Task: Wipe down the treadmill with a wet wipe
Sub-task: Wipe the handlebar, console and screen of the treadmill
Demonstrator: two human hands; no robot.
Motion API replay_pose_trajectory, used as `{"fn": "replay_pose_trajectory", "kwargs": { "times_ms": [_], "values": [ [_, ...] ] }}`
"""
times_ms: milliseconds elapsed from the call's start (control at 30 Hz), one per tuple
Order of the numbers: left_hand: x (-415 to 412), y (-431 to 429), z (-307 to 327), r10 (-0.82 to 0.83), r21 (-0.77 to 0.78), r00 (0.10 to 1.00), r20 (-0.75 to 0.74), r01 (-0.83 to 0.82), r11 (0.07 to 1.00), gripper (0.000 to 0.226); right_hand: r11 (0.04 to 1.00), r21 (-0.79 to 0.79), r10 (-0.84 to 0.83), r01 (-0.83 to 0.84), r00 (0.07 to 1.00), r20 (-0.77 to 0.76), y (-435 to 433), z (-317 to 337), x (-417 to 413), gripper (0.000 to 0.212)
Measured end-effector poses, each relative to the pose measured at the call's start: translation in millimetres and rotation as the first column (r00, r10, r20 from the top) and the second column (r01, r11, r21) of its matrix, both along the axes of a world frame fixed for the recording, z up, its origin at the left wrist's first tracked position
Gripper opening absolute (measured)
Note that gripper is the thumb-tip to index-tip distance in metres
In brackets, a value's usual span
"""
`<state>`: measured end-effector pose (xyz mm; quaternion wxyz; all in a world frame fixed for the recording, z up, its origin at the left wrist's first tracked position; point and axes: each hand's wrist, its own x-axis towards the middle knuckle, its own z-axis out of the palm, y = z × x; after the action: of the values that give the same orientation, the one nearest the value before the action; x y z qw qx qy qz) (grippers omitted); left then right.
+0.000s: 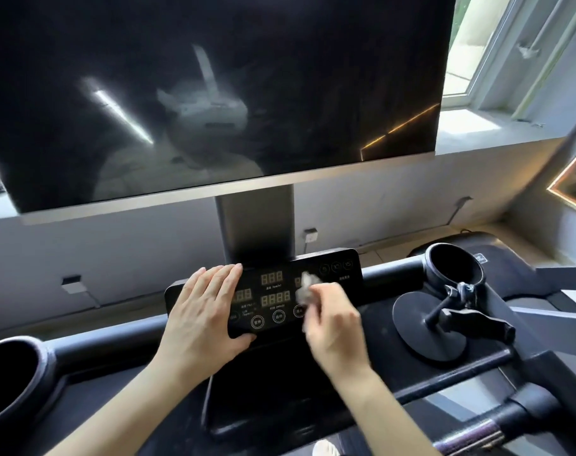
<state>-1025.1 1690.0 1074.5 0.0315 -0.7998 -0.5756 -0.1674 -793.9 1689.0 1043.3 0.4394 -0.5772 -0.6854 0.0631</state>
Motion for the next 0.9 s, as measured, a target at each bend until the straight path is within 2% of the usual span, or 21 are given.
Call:
{"fn": "replay_pose_trajectory", "kwargs": {
  "times_ms": [100, 167, 200, 267, 333, 367, 433, 500, 567, 600, 633, 700, 767, 800, 867, 900],
  "values": [
    [0, -1, 0, 0.004, -0.001, 1.0, 0.003, -0.004, 1.0, 0.116, 0.937, -0.07, -0.349, 0.343, 0.93, -0.113, 28, 10, 41, 0.01],
    [0, -1, 0, 0.007, 0.0, 1.0, 0.008, -0.007, 1.0, 0.116, 0.915, -0.061, -0.404, 0.399, 0.908, -0.111, 31, 18, 29, 0.011],
    [0, 0, -1, 0.008, 0.004, 1.0, 0.013, -0.008, 1.0, 0.115, 0.94, -0.024, -0.341, 0.34, 0.936, -0.081, 29, 19, 9, 0.011],
    [0, 2, -3, 0.009, 0.022, 1.0, 0.029, -0.01, 1.0, 0.113, 0.993, 0.048, -0.104, 0.103, 0.995, 0.005, 16, 17, -39, 0.009],
    [0, 2, -3, -0.005, 0.034, 0.999, 0.038, 0.003, 0.999, 0.112, 0.989, 0.089, 0.103, -0.117, 0.984, 0.142, 5, 13, -64, 0.013],
    [0, 2, -2, -0.012, 0.033, 0.999, 0.037, 0.011, 0.999, 0.112, 0.981, 0.104, 0.14, -0.162, 0.972, 0.187, 7, 13, -60, 0.015],
    [-1, 2, 1, -0.012, 0.008, 1.0, 0.024, 0.012, 1.0, 0.114, 0.987, 0.136, 0.067, -0.089, 0.984, 0.164, 22, 16, -30, 0.011],
    [-2, 0, 1, 0.0, 0.0, 1.0, 0.024, 0.0, 1.0, 0.113, 0.985, 0.104, -0.141, 0.138, 0.99, 0.027, 38, 21, 9, 0.009],
    [0, -1, 0, 0.0, -0.007, 1.0, 0.028, 0.0, 1.0, 0.112, 0.944, 0.047, -0.322, 0.328, 0.941, -0.105, 47, 25, 35, 0.011],
    [-1, -1, -1, 0.001, -0.004, 0.999, 0.034, -0.001, 1.0, 0.112, 0.934, 0.035, -0.347, 0.354, 0.928, -0.132, 48, 26, 29, 0.012],
    [-1, -1, -1, 0.001, 0.001, 0.999, 0.04, -0.001, 1.0, 0.112, 0.944, 0.042, -0.32, 0.328, 0.938, -0.135, 47, 27, 14, 0.013],
    [0, 0, -3, -0.005, 0.01, 0.999, 0.043, 0.004, 1.0, 0.113, 0.98, 0.114, -0.156, 0.162, 0.986, -0.06, 38, 27, -26, 0.012],
    [-1, 2, -4, -0.014, 0.02, 0.999, 0.043, 0.013, 1.0, 0.114, 0.981, 0.173, 0.068, -0.088, 0.991, 0.115, 28, 25, -54, 0.012],
    [-1, 2, -4, -0.02, 0.017, 0.999, 0.038, 0.02, 1.0, 0.114, 0.971, 0.181, 0.125, -0.159, 0.974, 0.188, 29, 25, -53, 0.014],
    [-5, 2, -2, -0.022, 0.002, 0.999, 0.033, 0.022, 1.0, 0.114, 0.966, 0.211, 0.106, -0.15, 0.973, 0.206, 43, 29, -34, 0.014],
    [-4, 1, -2, -0.026, 0.001, 0.999, 0.034, 0.026, 1.0, 0.114, 0.975, 0.212, 0.025, -0.06, 0.986, 0.165, 49, 30, -17, 0.011]
  ]
}}
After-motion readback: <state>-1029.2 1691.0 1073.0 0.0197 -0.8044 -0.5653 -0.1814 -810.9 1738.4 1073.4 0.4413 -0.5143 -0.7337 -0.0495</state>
